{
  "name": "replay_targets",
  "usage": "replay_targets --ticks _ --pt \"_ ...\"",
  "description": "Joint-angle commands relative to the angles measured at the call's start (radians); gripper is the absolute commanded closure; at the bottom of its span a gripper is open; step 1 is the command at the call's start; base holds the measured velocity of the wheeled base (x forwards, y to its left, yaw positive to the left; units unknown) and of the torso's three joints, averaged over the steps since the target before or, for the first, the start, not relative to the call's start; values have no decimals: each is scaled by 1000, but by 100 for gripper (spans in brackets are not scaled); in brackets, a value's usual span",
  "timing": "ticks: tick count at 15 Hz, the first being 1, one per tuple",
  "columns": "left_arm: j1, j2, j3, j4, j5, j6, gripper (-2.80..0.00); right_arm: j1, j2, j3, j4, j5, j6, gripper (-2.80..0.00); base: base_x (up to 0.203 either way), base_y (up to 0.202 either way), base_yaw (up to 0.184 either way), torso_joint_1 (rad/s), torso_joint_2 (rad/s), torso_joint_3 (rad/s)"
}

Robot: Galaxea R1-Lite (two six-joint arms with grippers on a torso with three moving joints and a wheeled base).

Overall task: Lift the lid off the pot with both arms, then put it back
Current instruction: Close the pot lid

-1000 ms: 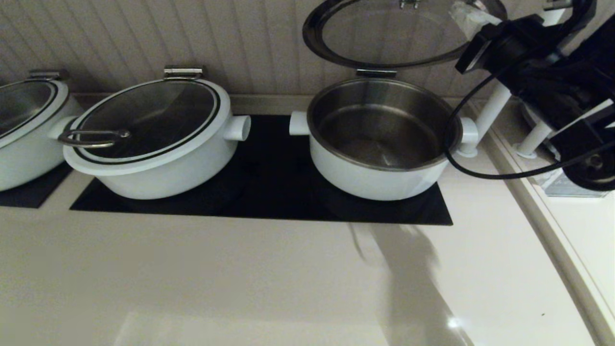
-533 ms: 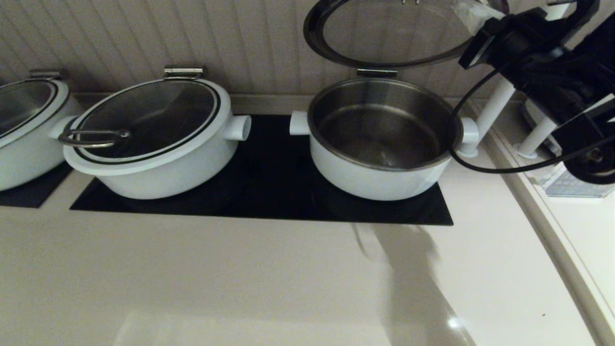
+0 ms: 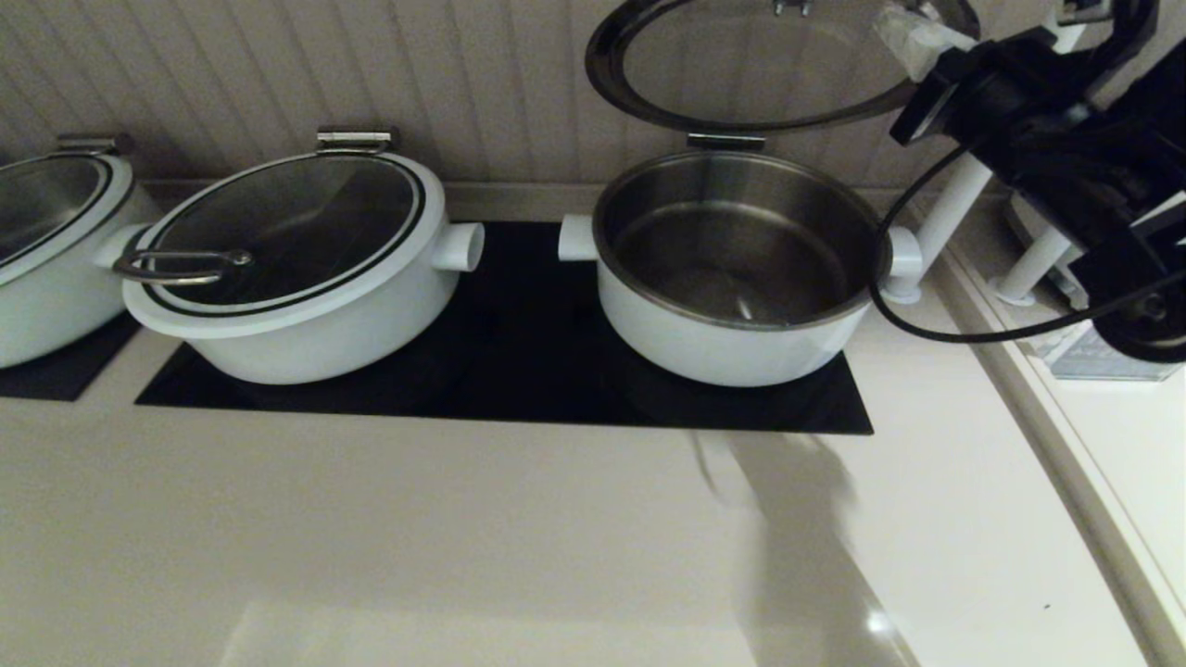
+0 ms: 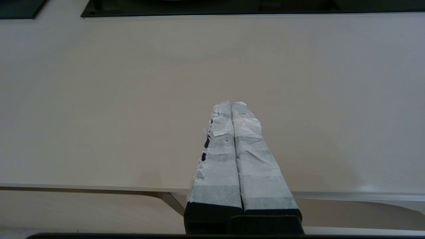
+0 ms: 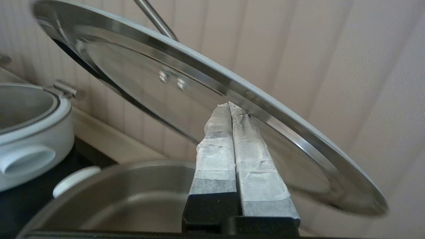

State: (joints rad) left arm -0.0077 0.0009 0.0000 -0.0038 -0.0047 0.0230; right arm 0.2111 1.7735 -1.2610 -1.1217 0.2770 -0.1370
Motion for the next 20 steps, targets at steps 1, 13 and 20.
replay_targets --ticks 1,13,20 --pt "1 -1 0 -1 0 0 0 1 -15 41 -1 4 -2 0 0 0 0 0 0 0" --pt "0 -1 0 -1 -1 5 0 1 -202 382 -15 2 -9 0 0 0 0 0 0 0" --pt "0 -1 0 -1 -1 3 0 -83 -334 385 59 9 -2 0 0 0 0 0 0 0"
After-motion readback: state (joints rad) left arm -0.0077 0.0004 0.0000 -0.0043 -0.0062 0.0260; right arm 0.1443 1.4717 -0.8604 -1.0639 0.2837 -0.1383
